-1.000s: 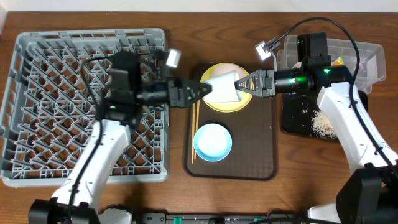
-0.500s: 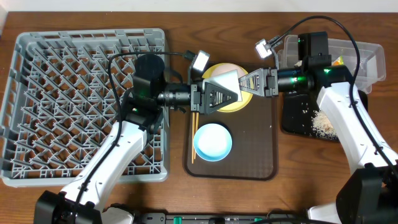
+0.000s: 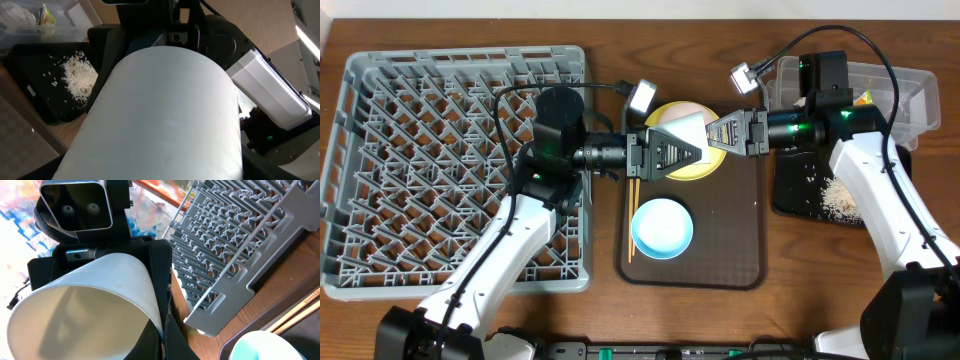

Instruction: Sort waste into correct bins and load items into the dishwasher

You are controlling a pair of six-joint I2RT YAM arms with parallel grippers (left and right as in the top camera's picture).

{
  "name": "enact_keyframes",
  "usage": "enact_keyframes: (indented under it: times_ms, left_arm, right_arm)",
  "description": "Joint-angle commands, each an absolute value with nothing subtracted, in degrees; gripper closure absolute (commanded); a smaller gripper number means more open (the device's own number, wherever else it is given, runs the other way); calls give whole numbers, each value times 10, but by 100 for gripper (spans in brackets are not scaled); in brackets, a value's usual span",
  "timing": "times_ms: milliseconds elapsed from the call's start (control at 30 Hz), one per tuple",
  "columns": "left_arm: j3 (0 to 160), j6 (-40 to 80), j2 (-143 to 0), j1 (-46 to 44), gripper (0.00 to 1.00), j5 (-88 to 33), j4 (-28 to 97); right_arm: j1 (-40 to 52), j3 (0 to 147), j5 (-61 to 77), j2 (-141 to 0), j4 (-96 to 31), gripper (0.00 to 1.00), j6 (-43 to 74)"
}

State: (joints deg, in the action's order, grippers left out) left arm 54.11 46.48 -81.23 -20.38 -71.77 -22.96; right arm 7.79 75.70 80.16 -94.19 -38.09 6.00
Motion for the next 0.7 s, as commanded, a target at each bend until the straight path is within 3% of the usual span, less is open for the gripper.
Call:
enact_keyframes:
  times_ms: [0, 200, 667]
  left_arm:
    - [550, 457, -815, -208, 19, -724, -235]
    - [550, 457, -815, -208, 11, -724, -235]
    - [550, 457, -815, -208, 10, -724, -235]
  right_arm:
    - [79, 764, 809, -933, -386, 99, 51]
    - [79, 764, 808, -933, -395, 99, 50]
    - [79, 763, 808, -933, -429, 99, 41]
